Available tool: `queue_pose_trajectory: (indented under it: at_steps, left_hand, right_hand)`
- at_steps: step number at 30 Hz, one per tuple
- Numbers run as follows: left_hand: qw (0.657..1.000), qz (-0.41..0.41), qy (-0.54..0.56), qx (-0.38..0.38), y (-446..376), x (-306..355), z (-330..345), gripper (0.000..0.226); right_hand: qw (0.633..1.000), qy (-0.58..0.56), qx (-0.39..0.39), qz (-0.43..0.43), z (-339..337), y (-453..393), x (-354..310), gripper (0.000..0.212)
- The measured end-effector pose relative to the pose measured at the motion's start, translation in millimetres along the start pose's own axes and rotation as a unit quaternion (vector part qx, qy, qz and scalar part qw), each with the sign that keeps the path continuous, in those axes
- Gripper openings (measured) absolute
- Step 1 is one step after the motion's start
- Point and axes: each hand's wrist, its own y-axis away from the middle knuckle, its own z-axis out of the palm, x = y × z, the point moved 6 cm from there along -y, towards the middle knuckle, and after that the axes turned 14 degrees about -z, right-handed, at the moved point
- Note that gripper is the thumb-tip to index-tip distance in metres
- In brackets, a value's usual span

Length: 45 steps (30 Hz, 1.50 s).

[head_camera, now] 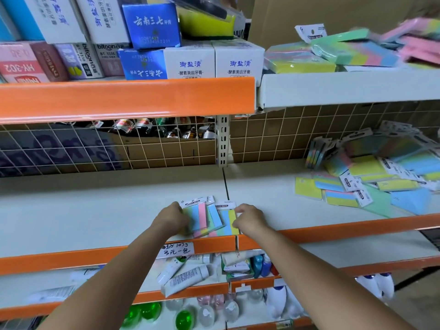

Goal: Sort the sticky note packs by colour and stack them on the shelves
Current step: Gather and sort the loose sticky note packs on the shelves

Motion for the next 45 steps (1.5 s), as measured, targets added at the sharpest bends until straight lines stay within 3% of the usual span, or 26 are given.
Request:
queue_pose_trajectory:
  at_steps: [3,7,16,22,28,35,45]
  left_hand:
    - [0.999,-0.014,-0.026,0.012,1,-1,-3,0.052]
    - [0.997,0.052,-0.046,0.029,7,11,1,0.065]
    - [0.991,0.118,0.005,0.062,21,54,2,0.042]
    - [0.983,0.18,0.031,0.009,49,100,36,0.04]
    - [0.977,0.186,0.083,-0.061,75,148,78,0.044]
    - [0.968,0.189,0.117,-0.119,96,210,129,0.049]
    - [0.967,0.202,0.123,-0.095,106,283,167,0.055]
  right_hand:
    - [1.0,-0.009,-0.013,-0.006,7,2,-5,0.049]
    - [1.0,-0.02,-0.004,-0.007,9,2,-3,0.047]
    - [0.997,-0.008,0.071,-0.008,-23,12,12,0.038]
    - [0.992,-0.039,0.116,0.005,-68,15,37,0.029]
    - [0.993,-0.023,0.113,0.017,-118,14,69,0.03]
    - [0.984,0.135,0.116,0.0,-192,15,111,0.04]
    - [0.973,0.187,0.13,-0.031,-260,-13,153,0.038]
